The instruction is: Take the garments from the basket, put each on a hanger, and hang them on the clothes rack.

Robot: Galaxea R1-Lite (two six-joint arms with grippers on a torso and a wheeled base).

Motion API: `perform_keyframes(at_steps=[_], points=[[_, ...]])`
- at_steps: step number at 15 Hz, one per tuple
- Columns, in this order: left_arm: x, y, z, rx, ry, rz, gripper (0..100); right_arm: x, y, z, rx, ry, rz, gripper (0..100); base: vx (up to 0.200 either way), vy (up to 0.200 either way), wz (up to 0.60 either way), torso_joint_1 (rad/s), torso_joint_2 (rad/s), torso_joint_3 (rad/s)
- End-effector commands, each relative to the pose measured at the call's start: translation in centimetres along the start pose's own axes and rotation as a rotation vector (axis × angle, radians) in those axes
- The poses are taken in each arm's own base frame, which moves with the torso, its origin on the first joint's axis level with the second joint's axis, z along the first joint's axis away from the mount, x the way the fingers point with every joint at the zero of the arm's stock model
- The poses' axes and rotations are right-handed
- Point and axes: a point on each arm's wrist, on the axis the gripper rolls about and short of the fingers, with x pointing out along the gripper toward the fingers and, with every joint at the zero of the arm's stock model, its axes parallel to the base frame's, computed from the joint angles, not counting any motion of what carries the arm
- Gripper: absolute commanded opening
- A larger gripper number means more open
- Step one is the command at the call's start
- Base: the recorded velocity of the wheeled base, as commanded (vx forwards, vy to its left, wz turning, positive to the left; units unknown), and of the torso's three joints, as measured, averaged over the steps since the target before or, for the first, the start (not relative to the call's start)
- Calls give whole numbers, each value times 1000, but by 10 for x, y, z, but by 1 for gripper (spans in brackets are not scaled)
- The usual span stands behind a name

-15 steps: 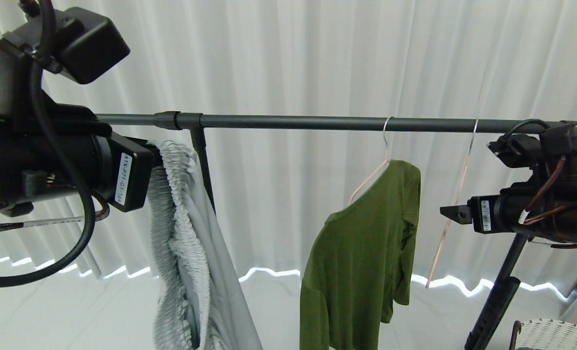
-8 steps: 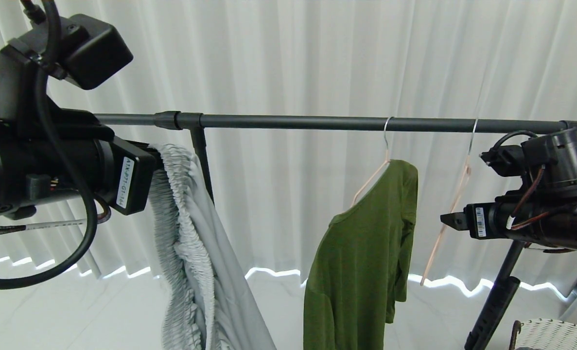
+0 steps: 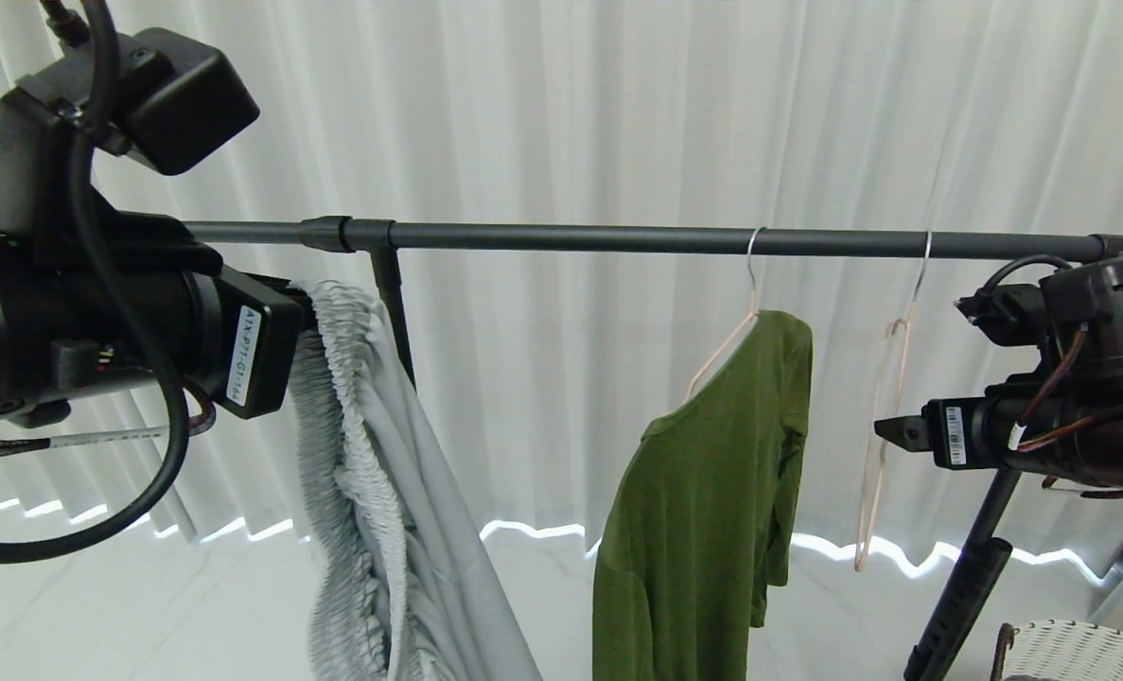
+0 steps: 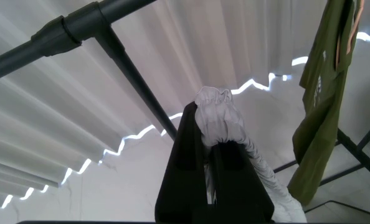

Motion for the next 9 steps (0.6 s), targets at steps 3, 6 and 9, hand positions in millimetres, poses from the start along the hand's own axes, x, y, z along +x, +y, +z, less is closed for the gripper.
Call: perform_keyframes(at_steps=[3,6,9], points=[[0,0,0,0,1,0,0,-6,-4,1,11,-11,-4,100,0,0,0,0,0,0],[0,0,0,0,-1,0,0,0,-2,1,4,5,8,100,0,0,0,0,0,0],[0,0,0,-1,-1,-1,0,19,-3,-3,7,60,5,100,0,0,0,0,0,0]])
